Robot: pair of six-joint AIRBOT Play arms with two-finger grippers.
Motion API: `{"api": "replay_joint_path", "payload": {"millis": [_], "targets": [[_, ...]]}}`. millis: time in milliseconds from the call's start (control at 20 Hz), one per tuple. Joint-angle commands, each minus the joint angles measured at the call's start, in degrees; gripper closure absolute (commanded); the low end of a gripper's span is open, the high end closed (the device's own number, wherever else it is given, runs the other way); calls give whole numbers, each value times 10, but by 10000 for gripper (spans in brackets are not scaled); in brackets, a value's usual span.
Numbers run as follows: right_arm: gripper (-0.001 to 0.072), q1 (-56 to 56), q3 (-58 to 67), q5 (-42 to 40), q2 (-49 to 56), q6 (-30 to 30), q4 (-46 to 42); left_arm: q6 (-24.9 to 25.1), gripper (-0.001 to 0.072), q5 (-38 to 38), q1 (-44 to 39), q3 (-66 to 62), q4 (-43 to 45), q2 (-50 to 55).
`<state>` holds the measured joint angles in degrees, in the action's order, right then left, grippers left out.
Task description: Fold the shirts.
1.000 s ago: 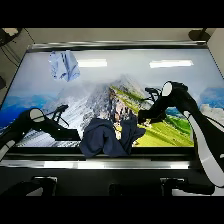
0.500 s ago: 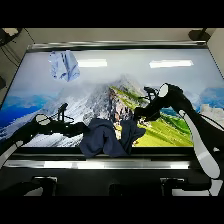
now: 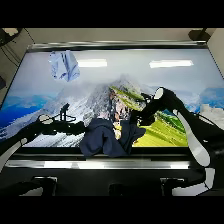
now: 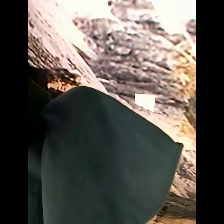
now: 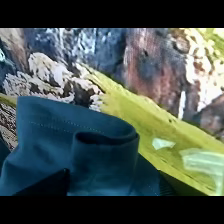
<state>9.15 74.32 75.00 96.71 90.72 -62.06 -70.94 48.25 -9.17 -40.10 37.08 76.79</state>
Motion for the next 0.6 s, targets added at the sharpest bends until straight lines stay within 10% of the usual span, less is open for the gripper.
{"api": "replay_joint_path", "payload": {"millis": [0, 50, 300, 550], "targets": [[294, 1, 0, -20, 22, 6, 26, 16, 677, 3, 0, 0, -18, 1], [638, 0, 2, -28, 21, 6, 26, 18, 678, 3, 1, 0, -17, -5], [666, 0, 75, -36, -71, -27, -34, 31, 681, 1, 23, -97, 71, -133], [666, 0, 190, -151, -301, 14, -238, -76, 680, 1, 117, -345, 191, -308]]}}
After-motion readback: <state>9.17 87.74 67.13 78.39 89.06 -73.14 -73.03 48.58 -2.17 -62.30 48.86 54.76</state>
